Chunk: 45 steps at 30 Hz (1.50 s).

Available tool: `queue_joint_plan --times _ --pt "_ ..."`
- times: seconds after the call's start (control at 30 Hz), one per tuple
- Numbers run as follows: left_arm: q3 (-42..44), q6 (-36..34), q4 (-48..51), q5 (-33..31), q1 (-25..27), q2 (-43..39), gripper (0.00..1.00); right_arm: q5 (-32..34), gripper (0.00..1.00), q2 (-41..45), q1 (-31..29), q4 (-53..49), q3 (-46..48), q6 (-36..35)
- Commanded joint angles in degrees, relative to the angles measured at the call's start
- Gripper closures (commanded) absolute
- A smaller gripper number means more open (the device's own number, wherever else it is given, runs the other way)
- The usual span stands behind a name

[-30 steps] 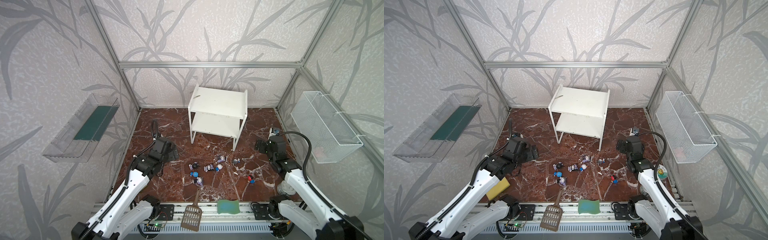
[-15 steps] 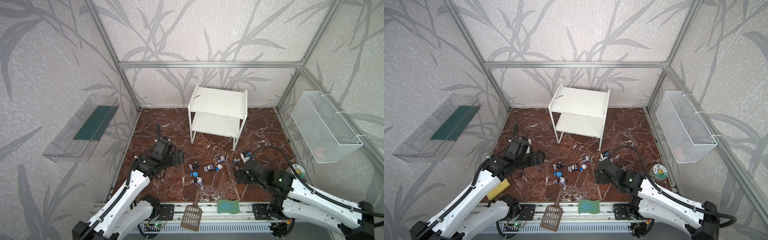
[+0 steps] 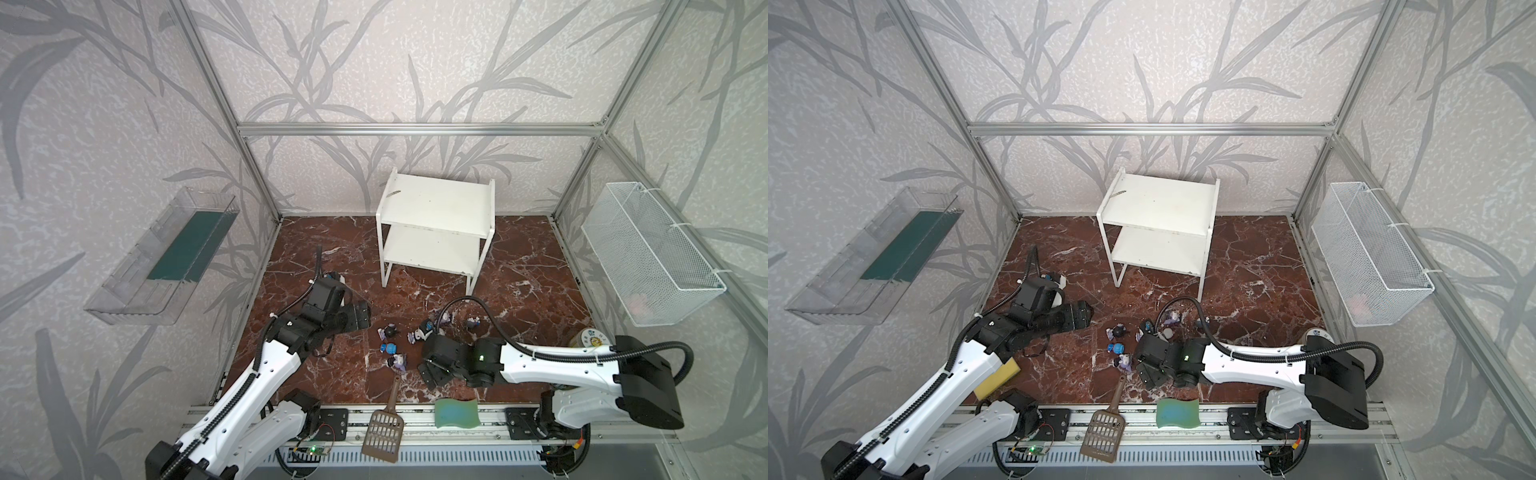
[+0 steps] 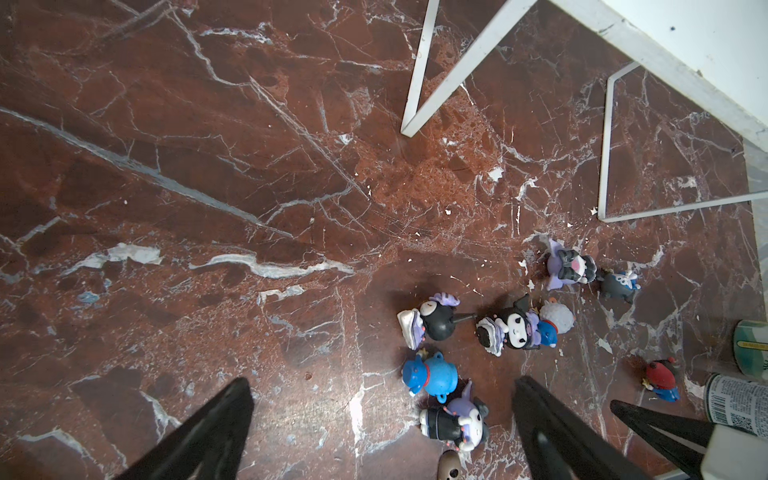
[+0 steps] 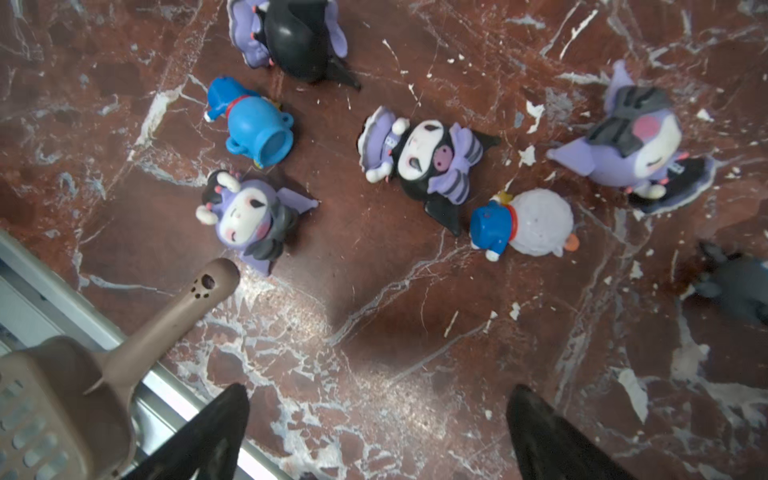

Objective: Place and organize the plastic toys onto the shelf
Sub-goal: 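Move both grippers forward over the cluster of plastic figures, then lower the right gripper and grasp the white sheep figure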

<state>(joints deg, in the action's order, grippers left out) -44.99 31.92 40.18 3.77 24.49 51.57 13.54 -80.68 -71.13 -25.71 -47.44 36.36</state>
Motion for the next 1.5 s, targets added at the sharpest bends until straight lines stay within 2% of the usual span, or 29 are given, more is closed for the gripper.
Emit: queue_joint_plan --times 0.0,0.27,0.6,0.87,1.47 --pt "-0.4 -1.2 -1.5 0.0 0.2 0.2 0.01 2.5 0.07 -1.8 1.2 -1.5 -2.1 4.0" --pt "0.1 -0.8 -5.4 1.7 0.2 2.9 0.01 -2.9 0.19 -1.6 8.7 4.1 0.5 6.7" --pt "-0.7 -1.6 -6.5 2.5 0.2 4.6 0.01 -9.2 0.42 0.8 19.6 11.7 7.2 6.5" --pt "-1.1 -2.1 -8.3 4.2 0.2 6.5 0.01 -14.0 0.44 -0.2 23.6 19.1 10.1 5.2" --pt "-1.8 -2.9 -8.7 5.1 0.2 6.4 0.01 -19.7 0.55 -10.7 24.5 25.5 6.5 4.1"
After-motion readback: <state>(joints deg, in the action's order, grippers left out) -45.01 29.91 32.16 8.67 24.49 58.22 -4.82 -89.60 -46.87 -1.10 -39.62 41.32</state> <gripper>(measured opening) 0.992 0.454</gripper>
